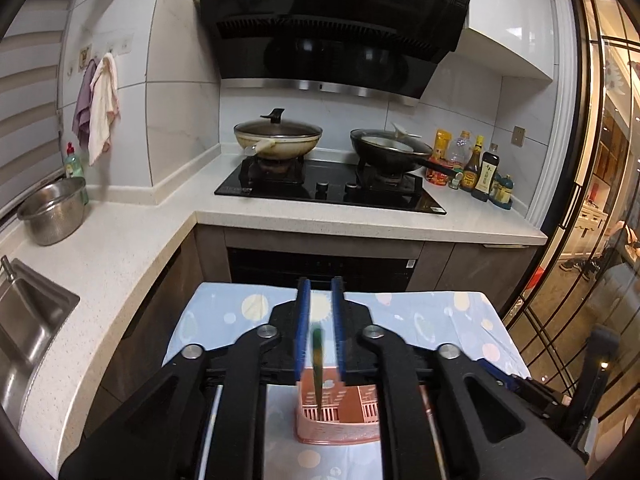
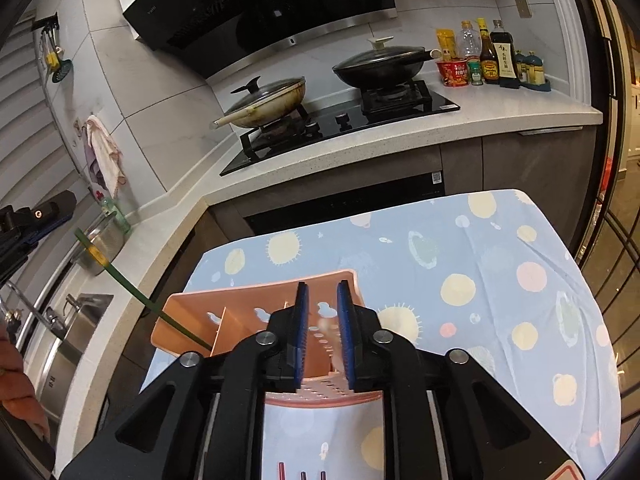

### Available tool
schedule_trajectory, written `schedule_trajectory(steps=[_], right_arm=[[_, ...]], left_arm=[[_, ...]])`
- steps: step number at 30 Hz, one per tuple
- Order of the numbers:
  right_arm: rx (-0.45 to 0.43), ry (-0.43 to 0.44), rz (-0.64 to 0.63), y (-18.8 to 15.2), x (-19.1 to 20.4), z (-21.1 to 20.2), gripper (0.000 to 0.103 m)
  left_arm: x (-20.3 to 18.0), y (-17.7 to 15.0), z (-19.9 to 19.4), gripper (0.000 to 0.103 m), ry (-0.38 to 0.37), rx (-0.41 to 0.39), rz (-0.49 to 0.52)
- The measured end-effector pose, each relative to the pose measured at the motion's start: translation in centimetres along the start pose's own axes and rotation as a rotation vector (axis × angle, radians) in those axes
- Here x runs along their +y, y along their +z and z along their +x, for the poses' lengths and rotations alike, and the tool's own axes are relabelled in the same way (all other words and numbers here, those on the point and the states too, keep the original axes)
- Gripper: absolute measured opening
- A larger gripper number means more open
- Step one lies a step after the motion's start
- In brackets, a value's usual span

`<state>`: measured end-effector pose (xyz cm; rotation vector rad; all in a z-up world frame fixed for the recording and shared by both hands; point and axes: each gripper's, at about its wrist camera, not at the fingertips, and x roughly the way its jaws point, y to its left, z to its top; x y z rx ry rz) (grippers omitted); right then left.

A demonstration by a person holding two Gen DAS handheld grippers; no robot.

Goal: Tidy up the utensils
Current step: 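Open the left tool over the pink holder while the right tool releases the spoon into it, then move the left tool to a brown chopstick while the right tool approaches a red chopstick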

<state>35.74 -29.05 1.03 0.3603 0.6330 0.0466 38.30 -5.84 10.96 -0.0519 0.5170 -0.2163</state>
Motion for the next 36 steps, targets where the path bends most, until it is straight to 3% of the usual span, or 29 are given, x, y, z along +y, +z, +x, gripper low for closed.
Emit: schedule_trajectory(steps=[1,6,9,15,24,36], right_arm=[[-0.008,-0.001,0.001,-0.1,0.0,-0.4,0.030],[-0.042,-0.004,-0.020,-1.3,0.6,-3.8,0.033],[-0.049,-0.003,-0.025,-2.5,1.0,-6.1,0.037],[-0.047,-0.030,-0.053,-6.8,1.5,-11.4,0.042],[0.043,-0.093,-0.057,-16.6,1.0,-17.9,0.042],[0.184,-0.130,-0.019,-26.1,-0.6,-20.2,0.042]], left_arm=[[0.2,-0.2,-0.1,0.036,0.005,0.002,-0.008],[1.3,-1.3,-1.8,0.044,0.016,0.015,-0.019],[2.2,-2.5,-3.7,0.058,0.027,0.013,-0.027],[3.9,-6.0,-8.0,0.059,0.034,0.046,-0.035],[5.4,-15.9,-12.6,0.059,0.033,0.201,-0.054],[5.3,-26.7,-15.0,0.059,0.036,0.391,-0.015]])
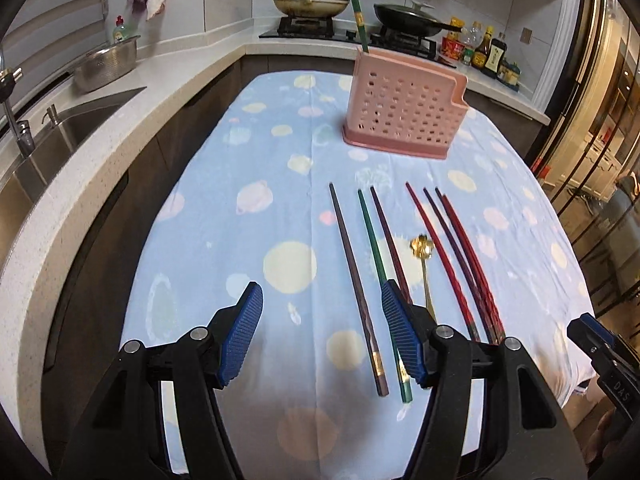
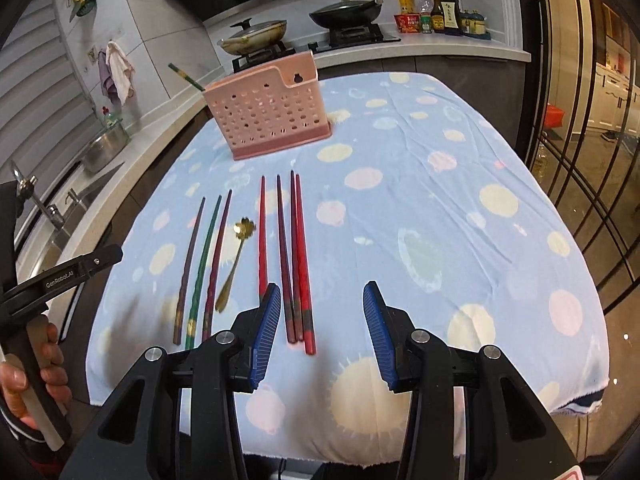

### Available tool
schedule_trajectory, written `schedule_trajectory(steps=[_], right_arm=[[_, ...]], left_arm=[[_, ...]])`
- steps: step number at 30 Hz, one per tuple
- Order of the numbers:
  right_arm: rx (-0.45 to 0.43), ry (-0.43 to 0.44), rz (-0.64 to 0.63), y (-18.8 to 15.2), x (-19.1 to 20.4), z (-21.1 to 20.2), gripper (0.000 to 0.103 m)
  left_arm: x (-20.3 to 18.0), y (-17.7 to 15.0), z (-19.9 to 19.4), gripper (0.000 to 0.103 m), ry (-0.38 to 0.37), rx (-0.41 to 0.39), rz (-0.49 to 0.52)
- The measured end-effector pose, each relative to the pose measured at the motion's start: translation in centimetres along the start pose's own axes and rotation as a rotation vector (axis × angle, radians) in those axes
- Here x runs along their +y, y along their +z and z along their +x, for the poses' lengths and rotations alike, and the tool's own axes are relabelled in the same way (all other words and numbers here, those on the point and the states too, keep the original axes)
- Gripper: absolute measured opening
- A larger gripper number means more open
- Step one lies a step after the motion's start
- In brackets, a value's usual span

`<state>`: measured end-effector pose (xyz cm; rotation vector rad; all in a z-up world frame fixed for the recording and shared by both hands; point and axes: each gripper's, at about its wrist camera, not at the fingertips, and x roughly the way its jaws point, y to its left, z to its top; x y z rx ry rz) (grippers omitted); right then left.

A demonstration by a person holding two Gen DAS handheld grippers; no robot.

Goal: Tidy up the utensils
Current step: 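Move the left tool to a brown chopstick while the right tool approaches a red chopstick, then close the left tool on the brown chopstick while the right tool grasps the red chopstick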

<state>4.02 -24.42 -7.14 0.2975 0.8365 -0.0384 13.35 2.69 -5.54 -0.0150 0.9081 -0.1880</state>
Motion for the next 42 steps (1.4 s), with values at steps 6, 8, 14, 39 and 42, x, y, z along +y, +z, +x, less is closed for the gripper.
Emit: schedule_trajectory(steps=[6,8,14,39,42], right_arm=[[0.059,0.012,-0.007,-2.6,0.1,1.8,0.042],[0.064,0.009,-0.017,-2.9,0.3,2.4,0.042],[0.091,0.008,-0.038,-3.3,0.9,3.9,0.042],[0.101,-0.036,-0.061,-2.8,0.2,6.5,0.017],[0.097,-0.036,-0.065,-2.5,0.4,6.9,0.018]], left_arm=[[-0.5,-3.2,1.8,0.059,-0.014,0.069,0.003],[-0.8,-3.8,2.2,0.059,-0.013,0.078,0.008],[-1.5,-4.3,3.1,0.059,-0.018,0.097,0.022],[-2.5,-4.9,5.9,0.054,0.011,0.119,0.077],[-2.8,-4.9,6.1,0.052,0.018,0.113,0.087]])
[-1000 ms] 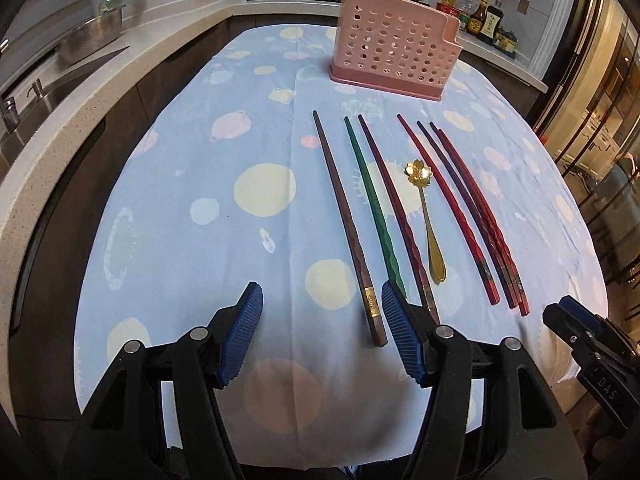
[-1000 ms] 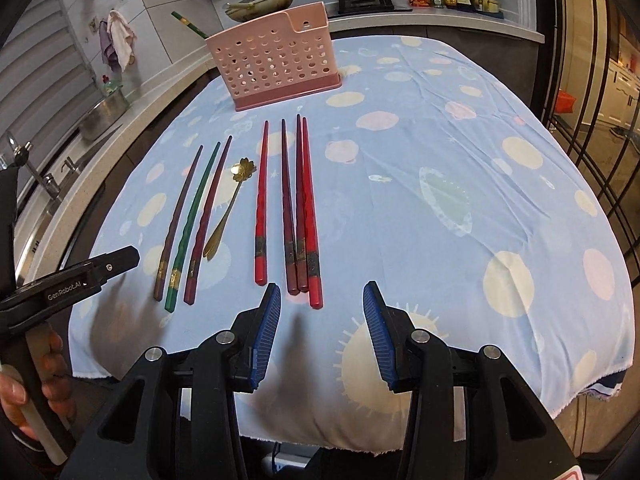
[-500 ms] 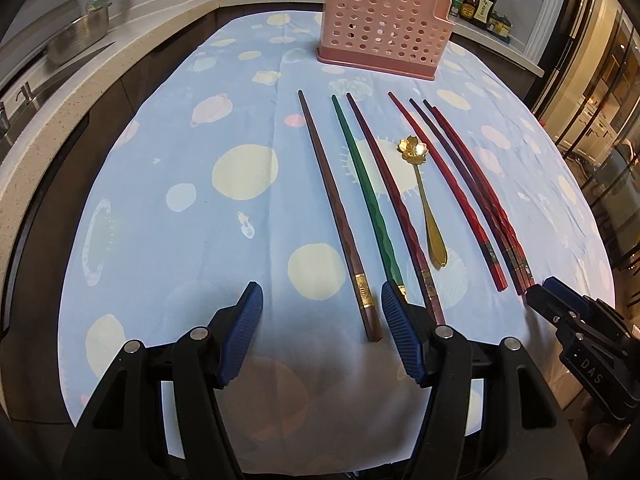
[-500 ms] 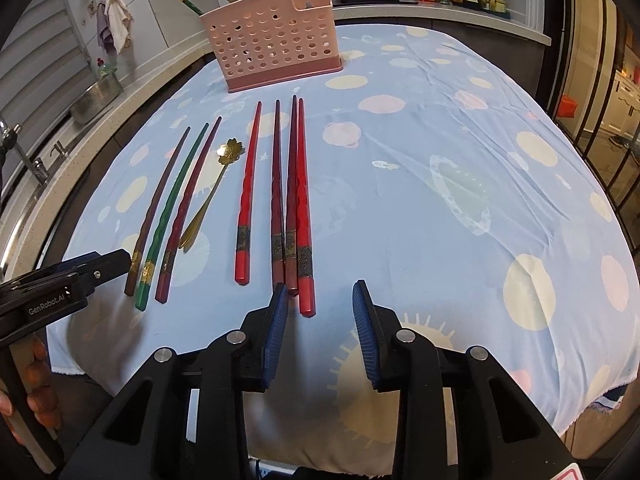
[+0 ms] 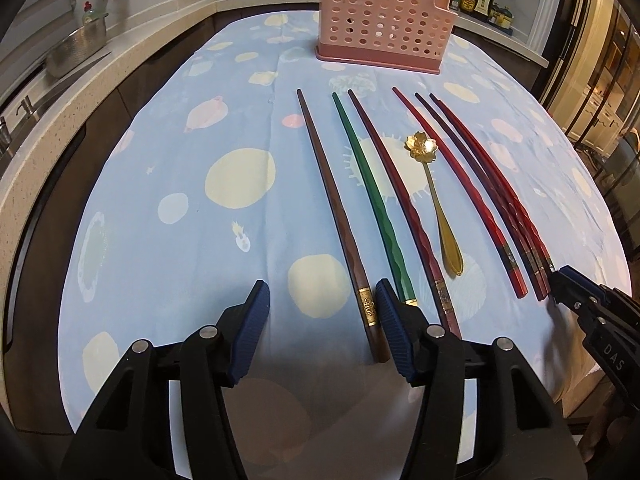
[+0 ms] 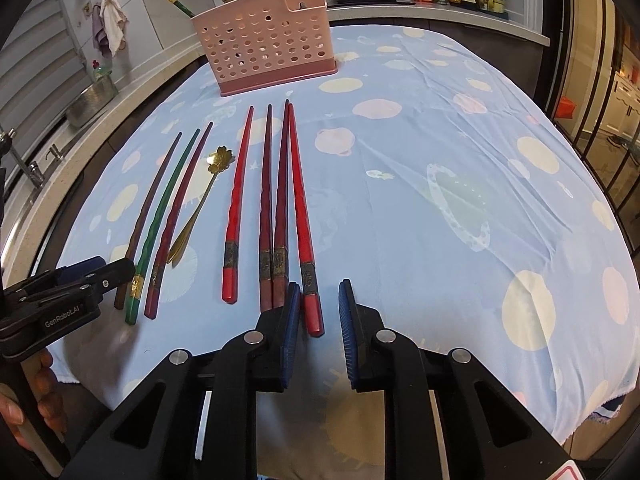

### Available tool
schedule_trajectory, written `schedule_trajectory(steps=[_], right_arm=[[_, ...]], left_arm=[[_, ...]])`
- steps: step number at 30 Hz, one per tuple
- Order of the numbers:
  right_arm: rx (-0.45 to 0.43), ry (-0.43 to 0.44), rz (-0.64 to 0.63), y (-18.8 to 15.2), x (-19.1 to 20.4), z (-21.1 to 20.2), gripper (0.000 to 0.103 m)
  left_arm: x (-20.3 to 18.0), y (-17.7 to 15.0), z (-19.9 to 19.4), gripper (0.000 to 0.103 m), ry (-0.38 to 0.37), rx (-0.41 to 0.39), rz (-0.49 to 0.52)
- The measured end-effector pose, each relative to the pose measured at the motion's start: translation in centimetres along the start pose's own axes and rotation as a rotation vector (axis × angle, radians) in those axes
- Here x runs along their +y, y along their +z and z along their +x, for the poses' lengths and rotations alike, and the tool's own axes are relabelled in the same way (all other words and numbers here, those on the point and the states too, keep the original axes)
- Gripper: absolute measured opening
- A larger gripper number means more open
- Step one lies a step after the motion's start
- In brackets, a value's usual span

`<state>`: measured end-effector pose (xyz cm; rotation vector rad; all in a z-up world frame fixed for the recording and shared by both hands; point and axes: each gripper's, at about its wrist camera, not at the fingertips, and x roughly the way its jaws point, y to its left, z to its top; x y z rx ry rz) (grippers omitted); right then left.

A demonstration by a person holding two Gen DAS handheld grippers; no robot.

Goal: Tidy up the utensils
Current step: 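Close the left tool on the brown chopstick while the right tool grasps the red chopstick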

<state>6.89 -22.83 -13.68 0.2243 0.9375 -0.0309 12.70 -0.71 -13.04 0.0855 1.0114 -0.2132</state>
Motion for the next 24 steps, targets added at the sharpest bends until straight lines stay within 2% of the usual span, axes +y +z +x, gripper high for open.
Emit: schedule_trajectory(steps=[4,6,7,9,15,24], right_arm=[[-0.005,0.000,-0.005,0.3,0.3,0.3,0.017],[-0.006,-0.001,-0.004,0.3,0.3,0.3,0.016],[-0.006,0.001,-0.002,0.3,0.3,0.2,0.011],[-0.006,0.007,0.005,0.2,0.1,0.1,0.009],[-0.020,0.013,0.017,-0.1,0.0,-1.1,0.007],[-0.104,0.039,0.021,0.3,0.2,-5.7,0.007]], left_arm=[[-0.2,0.0,0.0,0.041,0.005,-0.009,0.017],[-0.2,0.0,-0.1,0.027,-0.001,-0.012,0.019],[-0.2,0.0,-0.1,0.019,-0.007,-0.012,0.018],[0.0,0.0,-0.3,0.010,-0.032,-0.009,0.009],[1.1,-0.3,-1.1,0.007,-0.084,0.009,-0.039],[1.9,-0.1,-5.8,0.007,-0.085,-0.069,-0.056]])
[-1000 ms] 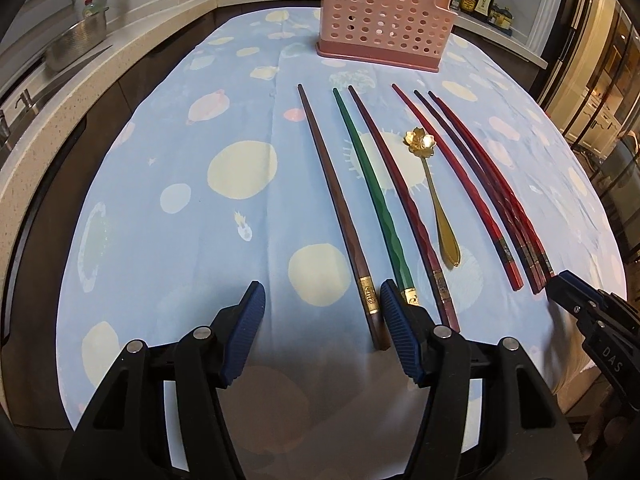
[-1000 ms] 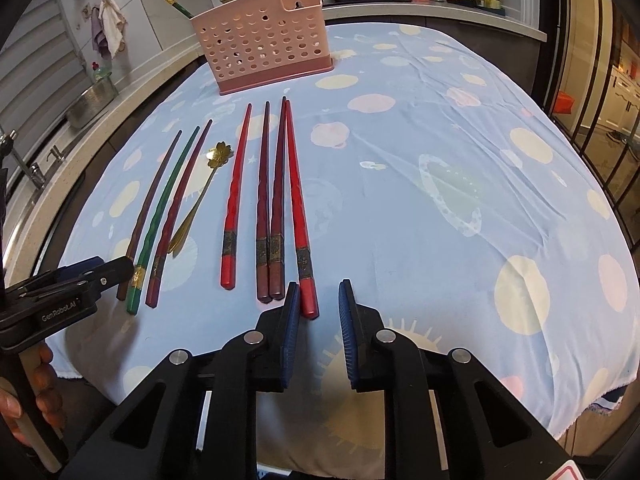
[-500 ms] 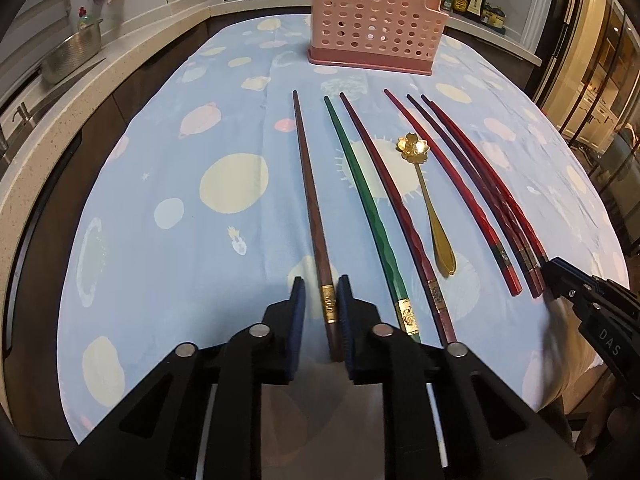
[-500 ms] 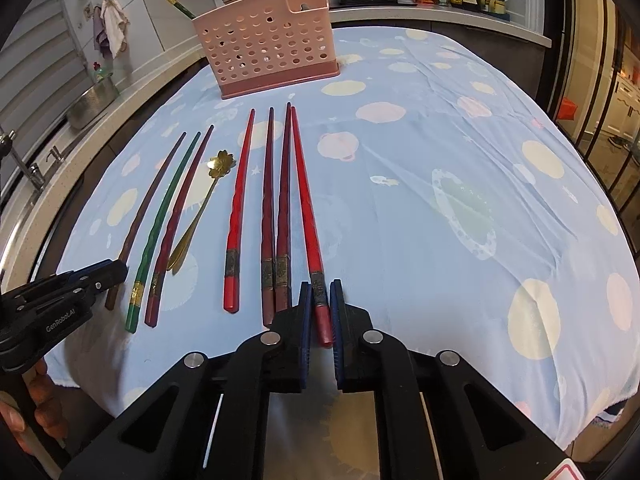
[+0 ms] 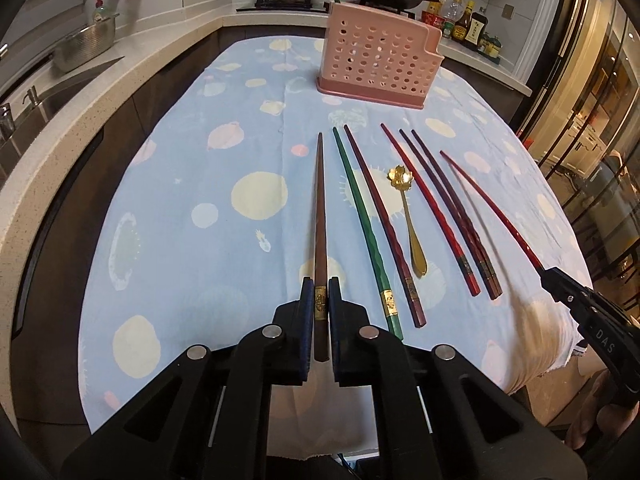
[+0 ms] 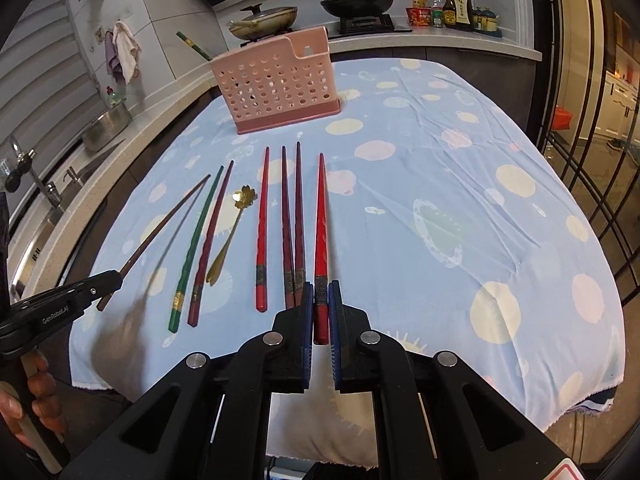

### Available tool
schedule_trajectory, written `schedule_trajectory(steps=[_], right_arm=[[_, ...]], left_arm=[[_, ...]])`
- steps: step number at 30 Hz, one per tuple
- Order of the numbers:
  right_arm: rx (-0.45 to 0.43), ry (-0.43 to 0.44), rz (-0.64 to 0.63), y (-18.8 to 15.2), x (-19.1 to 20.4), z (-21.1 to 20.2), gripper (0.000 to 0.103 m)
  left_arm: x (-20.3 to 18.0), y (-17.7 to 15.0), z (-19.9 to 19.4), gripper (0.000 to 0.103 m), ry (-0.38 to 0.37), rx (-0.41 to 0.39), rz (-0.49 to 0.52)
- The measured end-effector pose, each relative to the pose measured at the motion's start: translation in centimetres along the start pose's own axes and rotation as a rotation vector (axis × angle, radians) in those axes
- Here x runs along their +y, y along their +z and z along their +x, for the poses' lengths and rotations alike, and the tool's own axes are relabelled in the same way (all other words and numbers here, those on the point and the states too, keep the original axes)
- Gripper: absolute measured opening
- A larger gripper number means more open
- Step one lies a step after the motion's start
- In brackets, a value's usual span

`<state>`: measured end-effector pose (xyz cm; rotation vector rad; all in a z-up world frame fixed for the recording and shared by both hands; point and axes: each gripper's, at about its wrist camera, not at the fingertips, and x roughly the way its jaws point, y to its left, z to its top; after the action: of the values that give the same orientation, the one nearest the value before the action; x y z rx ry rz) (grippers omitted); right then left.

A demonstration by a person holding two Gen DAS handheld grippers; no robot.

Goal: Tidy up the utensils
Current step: 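Close the left tool on the brown chopstick while the right tool grasps the red chopstick, then lift the brown chopstick with the left tool while the right tool carries the red chopstick to the holder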

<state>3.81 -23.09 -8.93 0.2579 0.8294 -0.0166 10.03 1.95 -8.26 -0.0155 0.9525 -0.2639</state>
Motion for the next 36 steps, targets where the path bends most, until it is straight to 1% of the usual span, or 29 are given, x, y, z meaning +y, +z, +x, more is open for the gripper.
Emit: schedule_trajectory(steps=[5,9,15,19,28,36], right_arm=[[-0.075,0.032,0.010,1.7,0.3,-3.0,0.007],[-0.136,0.054,0.015,3.9,0.6,-4.9,0.007],[-0.217,0.064,-0.004,6.9,1.2,-6.4,0.007],[-0.259,0.064,-0.002,8.9,1.2,-6.6,0.007],[-0.343,0.054,-0.020,13.6,1.3,-6.7,0.007],[-0.389,0.088,-0.031,17.6,1.8,-6.4,0.007]], left_arm=[[0.0,1.5,-2.8,0.007,-0.011,-0.063,-0.010],[-0.3,3.5,-4.7,0.007,-0.022,-0.122,-0.011],[-0.8,6.4,-6.0,0.007,-0.028,-0.194,-0.001],[-1.1,8.7,-6.5,0.007,-0.026,-0.241,0.005],[-1.4,13.6,-6.7,0.007,-0.017,-0.321,0.012],[-2.0,18.1,-7.9,0.007,-0.023,-0.400,0.025]])
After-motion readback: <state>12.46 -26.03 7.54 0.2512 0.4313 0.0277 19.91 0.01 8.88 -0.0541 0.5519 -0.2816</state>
